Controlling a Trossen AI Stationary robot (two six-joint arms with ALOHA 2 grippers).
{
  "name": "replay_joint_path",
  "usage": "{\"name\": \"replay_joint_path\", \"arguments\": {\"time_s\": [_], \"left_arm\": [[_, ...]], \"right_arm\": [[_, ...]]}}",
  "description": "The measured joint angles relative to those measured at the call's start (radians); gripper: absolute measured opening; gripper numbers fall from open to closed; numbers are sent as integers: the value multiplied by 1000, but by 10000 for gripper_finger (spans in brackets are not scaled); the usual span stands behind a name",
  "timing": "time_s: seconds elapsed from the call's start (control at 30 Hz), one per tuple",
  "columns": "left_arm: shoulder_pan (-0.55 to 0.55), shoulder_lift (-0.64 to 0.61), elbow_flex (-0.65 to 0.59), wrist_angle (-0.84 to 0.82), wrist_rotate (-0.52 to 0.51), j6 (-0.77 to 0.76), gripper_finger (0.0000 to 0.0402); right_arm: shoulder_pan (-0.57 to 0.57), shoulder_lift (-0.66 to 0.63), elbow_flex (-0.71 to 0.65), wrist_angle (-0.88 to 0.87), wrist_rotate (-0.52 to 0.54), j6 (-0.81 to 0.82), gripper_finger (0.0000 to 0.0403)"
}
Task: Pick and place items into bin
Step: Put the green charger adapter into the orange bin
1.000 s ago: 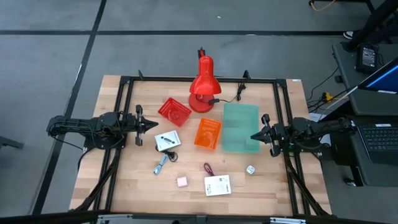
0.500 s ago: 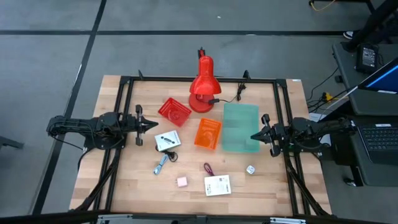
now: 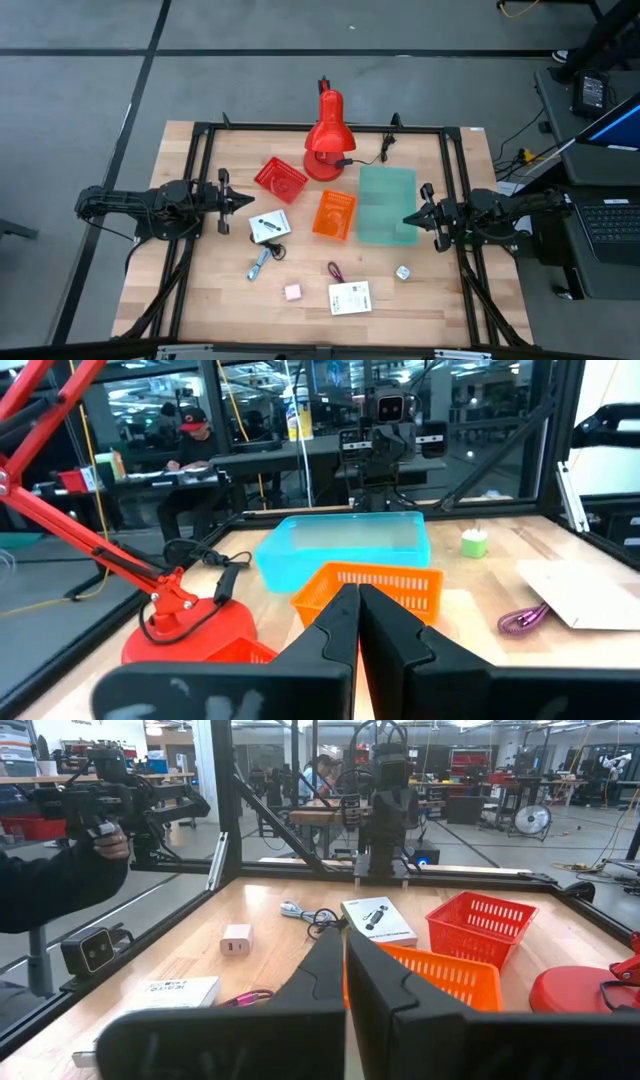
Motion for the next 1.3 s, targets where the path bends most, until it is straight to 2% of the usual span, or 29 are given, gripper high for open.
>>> {"name": "replay_joint_path", "arguments": {"time_s": [0.43,0.63,0.9,1.03,1.3], "left_arm": [[0,21,0,4,1,7,4],[0,91,7,128,1,12,2],[5,301,109,128,-27,36,2],[57,442,160,152,-24,41,2],[198,686,185,416,149,61,2]], "right_arm": [[0,0,0,13,9,-3,0],[-2,0,0,41,182,23,0],[-25,1,0,69,185,19,0],[-61,4,0,85,185,19,0],[-100,105,52,110,115,-20,0]]}}
